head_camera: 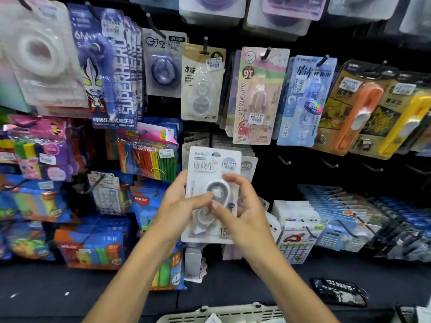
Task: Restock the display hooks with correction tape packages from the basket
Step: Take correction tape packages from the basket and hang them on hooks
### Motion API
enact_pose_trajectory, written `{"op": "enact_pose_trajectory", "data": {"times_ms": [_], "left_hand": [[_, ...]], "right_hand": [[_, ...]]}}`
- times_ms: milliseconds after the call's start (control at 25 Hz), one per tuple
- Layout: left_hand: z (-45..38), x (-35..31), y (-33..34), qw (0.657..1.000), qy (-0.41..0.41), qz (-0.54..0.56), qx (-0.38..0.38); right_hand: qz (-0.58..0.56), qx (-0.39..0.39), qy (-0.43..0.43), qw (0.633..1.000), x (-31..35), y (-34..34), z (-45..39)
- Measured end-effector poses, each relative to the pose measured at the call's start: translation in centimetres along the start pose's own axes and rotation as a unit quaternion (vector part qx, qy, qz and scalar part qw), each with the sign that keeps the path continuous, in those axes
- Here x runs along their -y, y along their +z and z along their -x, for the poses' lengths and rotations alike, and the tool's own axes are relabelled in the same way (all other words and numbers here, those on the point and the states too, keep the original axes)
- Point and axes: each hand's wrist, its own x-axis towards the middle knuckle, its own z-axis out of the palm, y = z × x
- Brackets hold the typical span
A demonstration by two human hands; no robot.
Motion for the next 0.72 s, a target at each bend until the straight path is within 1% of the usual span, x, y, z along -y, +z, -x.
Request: {"op": "enact_pose_trajectory", "data": {"times_ms": [40, 80, 120, 160, 200, 240, 280, 360, 440, 560, 640, 720], "left_hand": [[-0.2, -0.2, 0.1, 0.996, 0.039, -0.072, -0.019], [-0.5, -0.3, 0.0, 0.979, 0.082, -0.174, -0.063], [-0.9, -0.5, -0.3, 0.946, 0.123, -0.279, -0.109], [-1.4, -0.8, -0.6, 0.913, 0.153, -0.355, -0.133], [-2.1, -1.0, -0.9, 0.893, 0.16, -0.4, -0.129], [-2.8, -1.1, -1.0, 0.886, 0.148, -0.426, -0.105], [-3.3, -1.1, -1.1, 0.886, 0.127, -0.44, -0.075], [-4.3, -0.8, -0.9, 0.888, 0.093, -0.449, -0.034], [-4.7, -0.9, -0.8, 0.888, 0.093, -0.449, -0.041], [-4.8, -1.1, -1.1, 0.88, 0.103, -0.461, -0.049], [-4.7, -0.8, -1.5, 0.878, 0.107, -0.465, -0.038], [-4.8, -0.2, -1.9, 0.879, 0.115, -0.462, -0.034]], "right_hand": [[-0.023, -0.032, 0.002, 0.999, 0.1, -0.4, -0.4], [-0.029, -0.066, 0.013, 0.997, 0.1, -1.1, -0.7], [-0.02, -0.089, 0.031, 0.995, -0.1, -1.8, -0.8], [-0.005, -0.095, 0.052, 0.994, -0.3, -2.5, -0.6], [0.001, -0.087, 0.071, 0.994, -0.5, -3.1, -0.4], [0.001, -0.076, 0.082, 0.994, -0.6, -3.5, -0.5], [0.009, -0.07, 0.087, 0.994, -0.8, -3.7, -0.9], [0.076, -0.066, 0.085, 0.991, -1.3, -3.9, -2.5], [0.159, -0.049, 0.073, 0.983, -2.1, -3.8, -4.7], [0.236, -0.03, 0.049, 0.97, -4.2, -3.2, -7.6], [0.27, -0.028, 0.059, 0.961, -5.6, -3.2, -9.4], [0.31, -0.003, 0.076, 0.948, -6.7, -3.5, -11.3]]}}
